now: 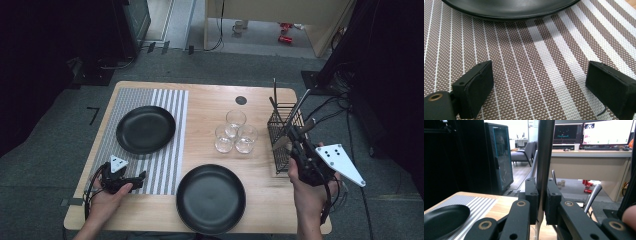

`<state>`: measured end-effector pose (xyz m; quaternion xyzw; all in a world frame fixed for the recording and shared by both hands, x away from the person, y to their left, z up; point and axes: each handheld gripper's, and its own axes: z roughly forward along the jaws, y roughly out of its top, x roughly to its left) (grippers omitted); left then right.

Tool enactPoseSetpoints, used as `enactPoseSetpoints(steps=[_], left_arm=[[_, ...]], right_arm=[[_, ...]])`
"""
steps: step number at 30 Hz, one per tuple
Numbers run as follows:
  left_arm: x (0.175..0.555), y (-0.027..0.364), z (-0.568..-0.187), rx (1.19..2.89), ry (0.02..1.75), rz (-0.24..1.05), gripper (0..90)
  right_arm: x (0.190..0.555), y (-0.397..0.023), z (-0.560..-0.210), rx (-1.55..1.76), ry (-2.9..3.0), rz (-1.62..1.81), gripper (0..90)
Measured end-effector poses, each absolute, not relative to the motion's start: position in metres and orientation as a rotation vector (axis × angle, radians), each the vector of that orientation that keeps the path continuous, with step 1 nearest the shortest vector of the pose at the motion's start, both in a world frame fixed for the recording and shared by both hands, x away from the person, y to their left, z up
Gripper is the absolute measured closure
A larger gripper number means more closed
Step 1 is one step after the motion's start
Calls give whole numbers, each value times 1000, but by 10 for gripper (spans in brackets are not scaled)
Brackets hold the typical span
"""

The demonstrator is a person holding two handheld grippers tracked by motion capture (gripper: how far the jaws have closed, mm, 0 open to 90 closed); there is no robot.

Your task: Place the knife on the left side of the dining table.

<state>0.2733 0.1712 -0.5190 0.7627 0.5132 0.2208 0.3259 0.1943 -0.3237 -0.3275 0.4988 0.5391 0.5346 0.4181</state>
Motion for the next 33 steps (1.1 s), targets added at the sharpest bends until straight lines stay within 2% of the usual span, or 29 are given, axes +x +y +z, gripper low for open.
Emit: enactPoseSetpoints(steps=[18,22,24,27,33], left_arm=[[273,171,-519,1997,1348,581,80],[271,172,-517,1966,1369,616,81],[270,175,-514,1927,1370,583,80],[268,175,-510,1898,1353,555,80],[262,164,-496,1904,1262,585,79]], right_arm=[[204,-317,-365,1310,1411,1342,845],[207,-312,-370,1320,1432,1347,844],[208,-310,-372,1319,1442,1347,844],[209,-307,-374,1318,1450,1352,844],[210,-302,-375,1323,1464,1361,844]])
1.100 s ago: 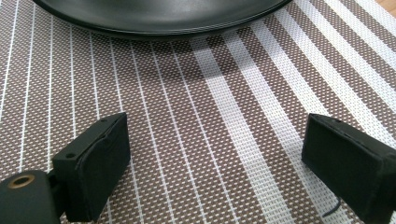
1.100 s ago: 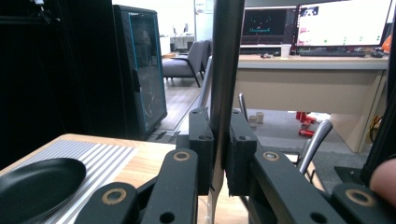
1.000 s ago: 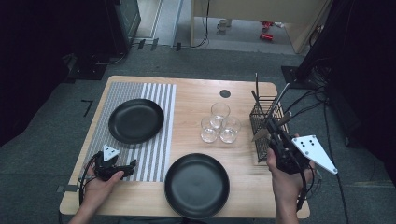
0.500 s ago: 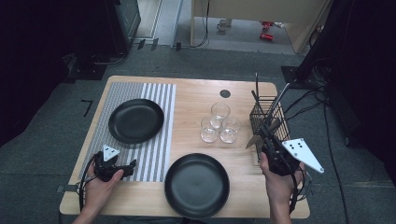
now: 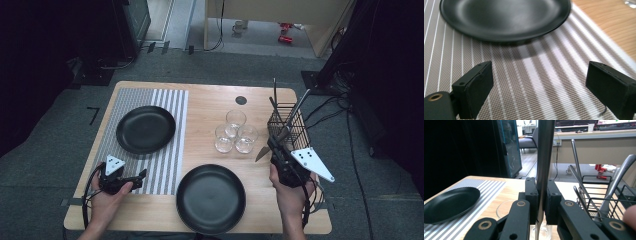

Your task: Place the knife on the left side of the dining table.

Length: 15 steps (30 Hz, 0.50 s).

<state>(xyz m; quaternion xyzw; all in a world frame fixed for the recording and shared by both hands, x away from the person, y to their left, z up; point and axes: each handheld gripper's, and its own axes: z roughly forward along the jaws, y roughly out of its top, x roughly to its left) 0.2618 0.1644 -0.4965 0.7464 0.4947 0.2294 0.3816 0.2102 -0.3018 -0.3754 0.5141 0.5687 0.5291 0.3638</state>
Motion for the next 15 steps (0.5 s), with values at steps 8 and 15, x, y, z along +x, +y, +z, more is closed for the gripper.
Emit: enactPoseSetpoints(steps=[8,15], left_arm=[[263,136,-473,1914,1159,558,79],[267,113,-462,1912,1091,557,79]], right_arm=[[212,-297,-378,1341,1467,1369,843],[214,-291,-379,1331,1488,1377,844]])
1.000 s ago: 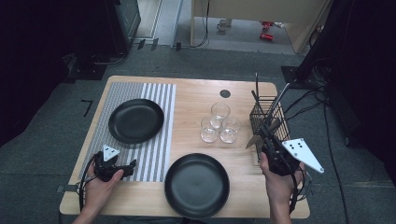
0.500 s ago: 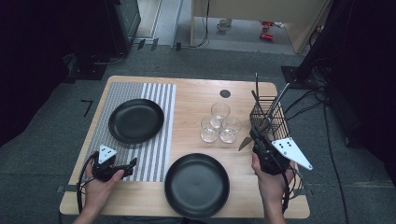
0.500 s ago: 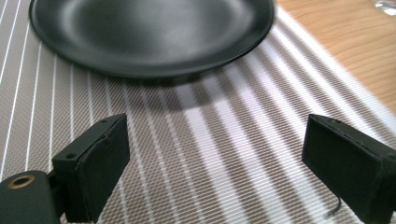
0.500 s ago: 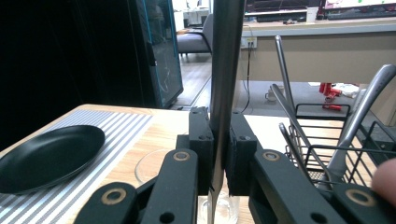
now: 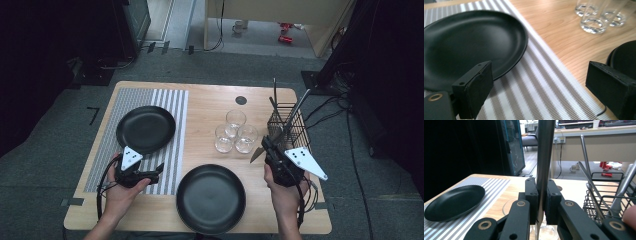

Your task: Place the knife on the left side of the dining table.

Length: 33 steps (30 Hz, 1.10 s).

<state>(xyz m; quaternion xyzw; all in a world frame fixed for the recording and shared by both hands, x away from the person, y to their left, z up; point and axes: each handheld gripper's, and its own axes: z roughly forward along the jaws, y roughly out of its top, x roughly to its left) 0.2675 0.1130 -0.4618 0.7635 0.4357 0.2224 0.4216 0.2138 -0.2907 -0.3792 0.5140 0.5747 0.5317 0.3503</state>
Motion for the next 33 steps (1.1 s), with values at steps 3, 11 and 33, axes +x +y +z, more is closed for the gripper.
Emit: enactPoseSetpoints(steps=[3,11,33], left_arm=[[268,104,-459,1915,1064,549,79],[270,76,-453,1926,983,535,80],[270,2,-443,1920,741,354,81]], right_arm=[[214,-288,-379,1325,1498,1384,843],[214,-280,-380,1318,1517,1404,843],[217,-251,-380,1254,1590,1442,843]])
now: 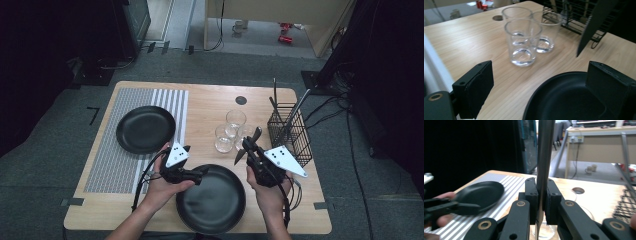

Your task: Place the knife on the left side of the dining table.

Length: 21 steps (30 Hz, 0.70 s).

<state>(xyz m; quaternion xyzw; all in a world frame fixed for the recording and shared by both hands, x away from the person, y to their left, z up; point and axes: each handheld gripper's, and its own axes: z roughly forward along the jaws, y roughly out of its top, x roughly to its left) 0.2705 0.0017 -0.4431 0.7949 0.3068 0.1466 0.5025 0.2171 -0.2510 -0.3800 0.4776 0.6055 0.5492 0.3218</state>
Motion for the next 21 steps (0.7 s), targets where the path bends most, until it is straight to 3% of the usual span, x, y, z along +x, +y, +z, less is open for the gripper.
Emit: enactPoseSetpoints(steps=[13,19,21], left_arm=[[258,-23,-456,1960,613,270,90],[256,-28,-457,1948,615,262,161],[254,-29,-458,1946,616,273,222]], right_arm=[[212,-226,-377,1192,1650,1503,843],[208,-218,-376,1172,1676,1544,843],[206,-215,-376,1163,1682,1551,842]])
